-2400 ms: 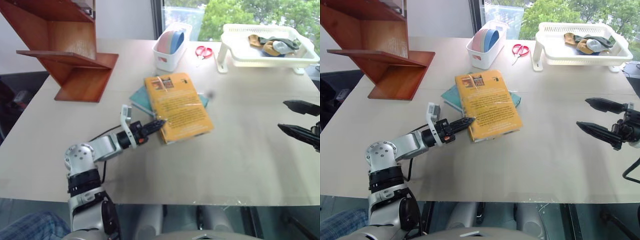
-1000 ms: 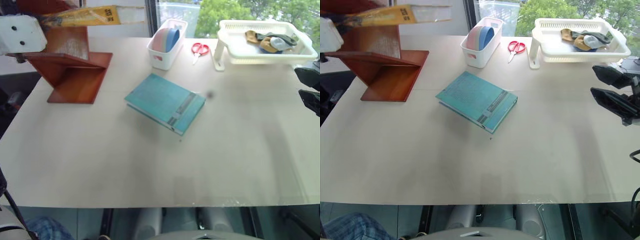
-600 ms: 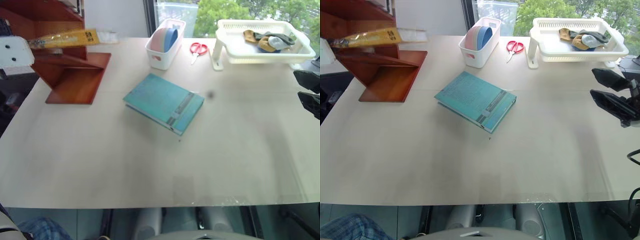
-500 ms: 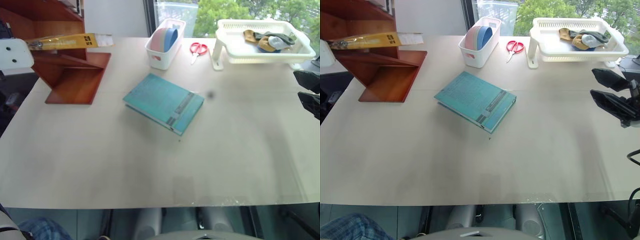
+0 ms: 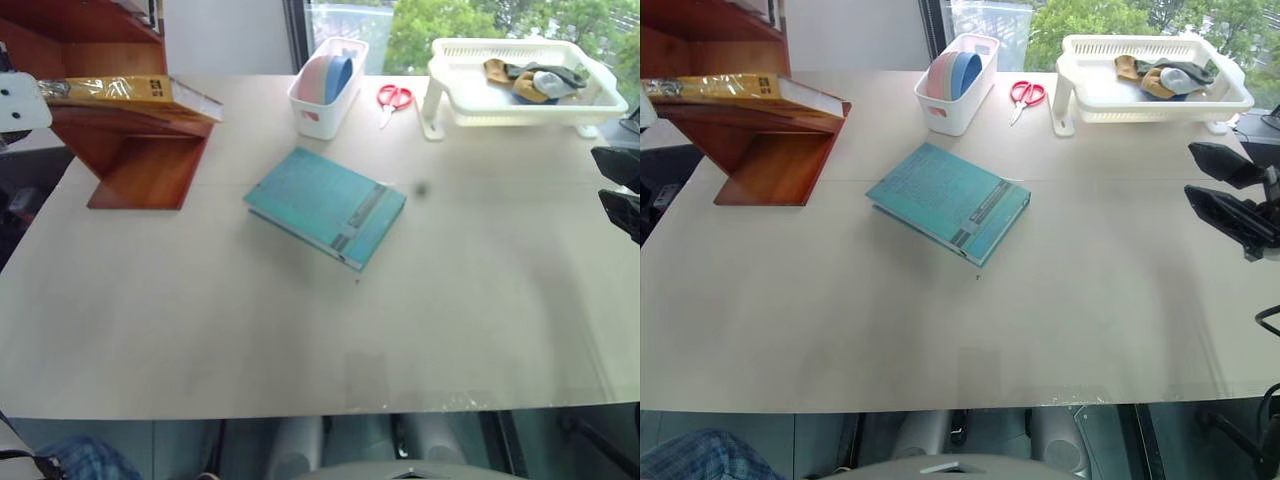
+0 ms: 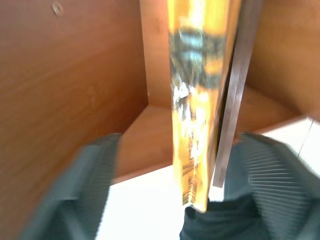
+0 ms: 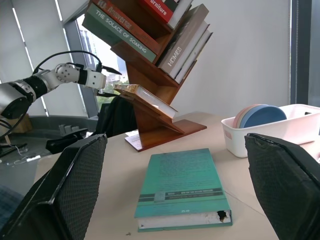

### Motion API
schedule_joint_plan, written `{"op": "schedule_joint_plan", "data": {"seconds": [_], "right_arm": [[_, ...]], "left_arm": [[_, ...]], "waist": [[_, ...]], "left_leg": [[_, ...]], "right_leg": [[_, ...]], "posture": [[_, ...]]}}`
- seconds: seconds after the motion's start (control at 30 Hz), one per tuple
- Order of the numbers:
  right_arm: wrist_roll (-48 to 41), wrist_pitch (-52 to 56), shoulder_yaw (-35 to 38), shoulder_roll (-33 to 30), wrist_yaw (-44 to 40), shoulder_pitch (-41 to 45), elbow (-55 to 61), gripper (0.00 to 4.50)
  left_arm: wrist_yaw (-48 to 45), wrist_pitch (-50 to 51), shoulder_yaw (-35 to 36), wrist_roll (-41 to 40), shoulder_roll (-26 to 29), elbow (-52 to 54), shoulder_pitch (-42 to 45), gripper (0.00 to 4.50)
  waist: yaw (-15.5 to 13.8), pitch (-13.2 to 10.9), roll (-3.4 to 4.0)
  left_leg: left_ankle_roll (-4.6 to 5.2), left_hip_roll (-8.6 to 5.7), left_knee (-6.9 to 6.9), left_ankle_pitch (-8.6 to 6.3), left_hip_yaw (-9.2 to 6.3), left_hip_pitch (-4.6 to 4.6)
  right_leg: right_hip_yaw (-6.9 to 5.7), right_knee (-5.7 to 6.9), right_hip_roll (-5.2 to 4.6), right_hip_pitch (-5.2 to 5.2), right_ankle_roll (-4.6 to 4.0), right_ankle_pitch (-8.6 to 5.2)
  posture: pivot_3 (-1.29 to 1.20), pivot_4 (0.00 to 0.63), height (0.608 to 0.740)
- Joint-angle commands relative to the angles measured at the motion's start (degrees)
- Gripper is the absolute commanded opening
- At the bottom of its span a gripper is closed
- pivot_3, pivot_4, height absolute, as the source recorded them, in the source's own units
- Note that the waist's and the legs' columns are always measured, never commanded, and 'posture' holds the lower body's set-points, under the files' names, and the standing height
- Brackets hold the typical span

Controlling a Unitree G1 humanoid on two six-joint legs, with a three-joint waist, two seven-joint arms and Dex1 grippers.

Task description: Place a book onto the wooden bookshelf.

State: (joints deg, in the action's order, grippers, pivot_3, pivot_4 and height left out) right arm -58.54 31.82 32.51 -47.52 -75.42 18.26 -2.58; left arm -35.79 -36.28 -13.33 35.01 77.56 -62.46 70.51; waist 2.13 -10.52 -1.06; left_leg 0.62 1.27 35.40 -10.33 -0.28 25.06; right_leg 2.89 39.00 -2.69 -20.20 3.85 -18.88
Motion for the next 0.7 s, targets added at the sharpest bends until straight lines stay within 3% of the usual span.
{"op": "schedule_joint_plan", "data": {"seconds": [0.03,0.2,0.47,0.57,0.7], "right_arm": [[-0.46,-1.01,2.11,-0.34,-0.64,0.1,0.29,4.5],[-0.29,-0.89,2.08,-0.81,-0.99,0.16,-0.2,4.5],[0.86,0.49,-0.61,-2.52,-2.44,3.1,-3.05,4.5],[1.68,0.43,-1.53,-2.71,-3.08,5.17,-4.57,4.5],[2.33,0.58,-2.13,-2.8,-3.58,6.85,-5.81,4.5]], "left_arm": [[0.73,0.92,2.17,-1.63,3.13,-0.19,0.71,4.48],[-4.16,-0.53,8.34,-11.79,3.88,0.77,-4.34,4.48],[-17.72,2.8,23.74,-35.7,2.1,11.58,-23.15,4.48],[-21.94,9.76,29.42,-45.72,-1.43,19.84,-27.83,4.48],[-22.18,23.29,32.81,-58.53,-11.13,39.77,-35.55,4.48]], "waist": [[0.04,0.0,0.0],[0.1,0.01,0.02],[0.14,0.01,0.01],[0.05,0.0,0.02],[-0.19,0.03,0.06]], "left_leg": [[0.0,0.0,0.0,0.0,0.0,0.0],[0.0,0.01,0.0,0.0,0.01,0.0],[0.0,0.16,0.11,0.0,0.09,-0.07],[-0.01,0.2,0.3,0.01,0.09,-0.09],[-0.01,0.22,0.65,0.01,0.02,-0.1]], "right_leg": [[0.0,0.0,0.0,-0.01,0.0,0.0],[0.01,0.01,0.0,-0.02,0.0,0.0],[0.16,0.4,-0.07,-0.13,-0.01,0.0],[0.16,0.66,-0.05,-0.16,-0.03,-0.01],[0.14,0.88,-0.05,-0.08,-0.02,-0.01]], "posture": [[0.0,0.15,0.74],[0.0,0.15,0.74],[0.0,0.15,0.74],[0.0,0.15,0.74],[0.0,0.15,0.74]]}}
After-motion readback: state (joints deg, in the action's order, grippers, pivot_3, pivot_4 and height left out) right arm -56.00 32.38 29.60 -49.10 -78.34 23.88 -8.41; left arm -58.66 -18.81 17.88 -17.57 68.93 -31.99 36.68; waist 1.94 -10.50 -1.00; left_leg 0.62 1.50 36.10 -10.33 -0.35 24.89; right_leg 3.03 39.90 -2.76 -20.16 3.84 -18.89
